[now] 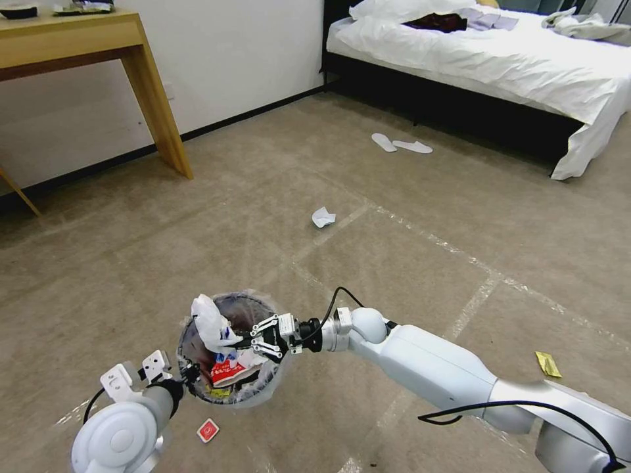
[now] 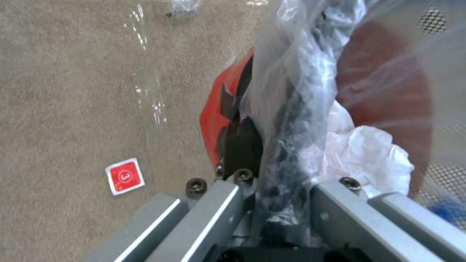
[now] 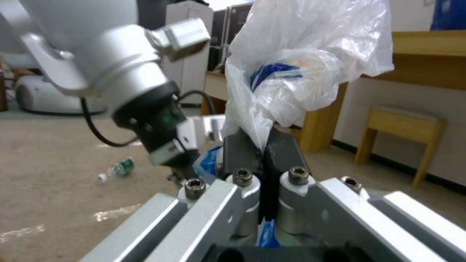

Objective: Pick up the trash bin and place the garbage on the floor into it.

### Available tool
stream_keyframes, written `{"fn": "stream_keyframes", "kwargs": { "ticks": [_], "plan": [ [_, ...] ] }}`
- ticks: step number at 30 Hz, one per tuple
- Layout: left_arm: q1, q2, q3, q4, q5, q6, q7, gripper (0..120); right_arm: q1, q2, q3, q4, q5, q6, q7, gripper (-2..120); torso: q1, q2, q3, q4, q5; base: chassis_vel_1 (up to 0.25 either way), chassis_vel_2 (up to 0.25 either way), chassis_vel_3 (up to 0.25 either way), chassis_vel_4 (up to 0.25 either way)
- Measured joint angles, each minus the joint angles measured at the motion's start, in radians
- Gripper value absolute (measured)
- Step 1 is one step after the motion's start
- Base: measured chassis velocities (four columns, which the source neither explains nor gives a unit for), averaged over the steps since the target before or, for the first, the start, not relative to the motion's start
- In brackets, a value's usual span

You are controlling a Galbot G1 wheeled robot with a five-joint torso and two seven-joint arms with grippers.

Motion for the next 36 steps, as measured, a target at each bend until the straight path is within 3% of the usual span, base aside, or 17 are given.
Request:
{"fn": "stream_keyframes", "kwargs": {
  "ticks": [14, 24, 25, 30, 31, 36],
  "plan": [
    [0.005, 0.004, 0.011, -0.008, 0.007, 0.003, 0.009, 0, 0.008, 0.045, 0.002, -0.095, -0.042, 0.038, 0.022, 1, 0.000, 0.000, 0.000, -0.0002, 0.0001, 0.000, 0.000, 0.000, 0.000],
    [0.003, 0.007, 0.009, -0.006, 0.004, 0.003, 0.008, 0, 0.014, 0.068, -0.001, -0.134, -0.079, 0.052, 0.050, 32, 0.000, 0.000, 0.000, 0.0000, 0.0000, 0.000, 0.000, 0.000, 0.000],
    [0.002, 0.010, 0.007, -0.006, 0.002, 0.002, 0.008, 0, 0.014, 0.070, -0.001, -0.136, -0.085, 0.045, 0.050, 41, 0.000, 0.000, 0.000, 0.0000, 0.0000, 0.000, 0.000, 0.000, 0.000],
    [-0.007, 0.016, 0.003, -0.010, -0.034, 0.001, -0.010, 0, 0.020, 0.073, 0.000, -0.137, -0.093, 0.027, 0.048, 56, 0.000, 0.000, 0.000, 0.0000, 0.0000, 0.000, 0.000, 0.000, 0.000],
    [-0.008, 0.014, 0.002, -0.011, -0.040, 0.001, -0.014, 0, 0.022, 0.072, 0.000, -0.137, -0.093, 0.026, 0.047, 65, 0.000, 0.000, 0.000, 0.0000, 0.0001, 0.000, 0.000, 0.000, 0.000],
    [-0.007, 0.014, 0.002, -0.011, -0.036, 0.001, -0.014, 0, 0.022, 0.072, 0.000, -0.138, -0.096, 0.027, 0.046, 77, 0.000, 0.000, 0.000, 0.0000, 0.0001, 0.000, 0.000, 0.000, 0.000]
  ]
}}
